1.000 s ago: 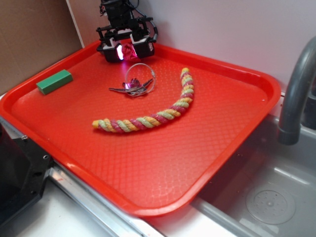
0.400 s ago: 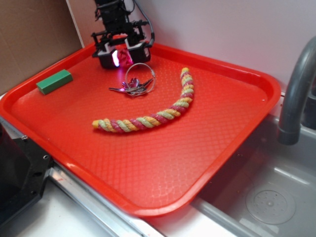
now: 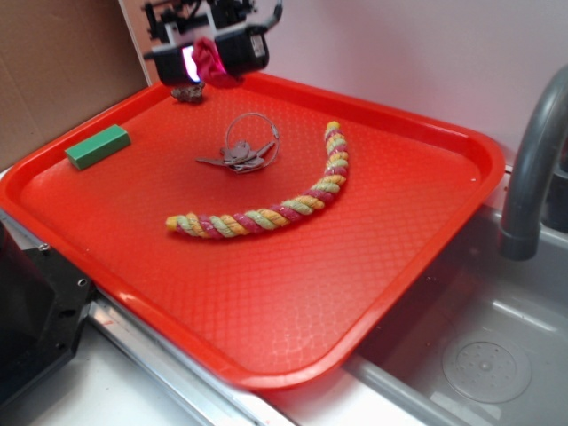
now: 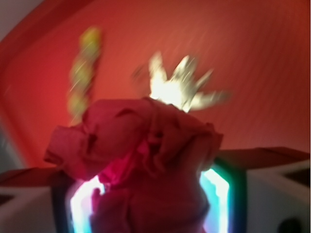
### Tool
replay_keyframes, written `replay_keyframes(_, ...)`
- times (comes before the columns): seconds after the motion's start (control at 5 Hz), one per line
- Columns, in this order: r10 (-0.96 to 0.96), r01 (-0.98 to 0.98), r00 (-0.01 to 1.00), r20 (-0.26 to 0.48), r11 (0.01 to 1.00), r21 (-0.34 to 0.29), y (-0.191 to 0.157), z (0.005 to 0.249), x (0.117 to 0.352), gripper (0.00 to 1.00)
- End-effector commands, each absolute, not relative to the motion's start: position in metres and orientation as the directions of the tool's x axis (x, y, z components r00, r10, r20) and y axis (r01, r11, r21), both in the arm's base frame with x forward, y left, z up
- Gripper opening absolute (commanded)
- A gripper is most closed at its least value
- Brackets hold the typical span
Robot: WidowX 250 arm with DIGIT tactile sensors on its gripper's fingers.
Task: Grab the red paper.
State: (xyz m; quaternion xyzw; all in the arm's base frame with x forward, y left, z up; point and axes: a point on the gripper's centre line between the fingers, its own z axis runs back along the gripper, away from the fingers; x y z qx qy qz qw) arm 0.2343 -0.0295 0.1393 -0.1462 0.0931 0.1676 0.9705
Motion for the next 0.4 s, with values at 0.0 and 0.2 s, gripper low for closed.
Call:
replay_keyframes(0.0,0.176,-0.177,0.984,-0.024,0.965,-0.193,-0.051,0.224,0.199,0.0)
replay_keyframes(0.2,0.184,-0.184,0.983,-0.005,0.974,-0.131,-0.051,0.214,0.202,0.0)
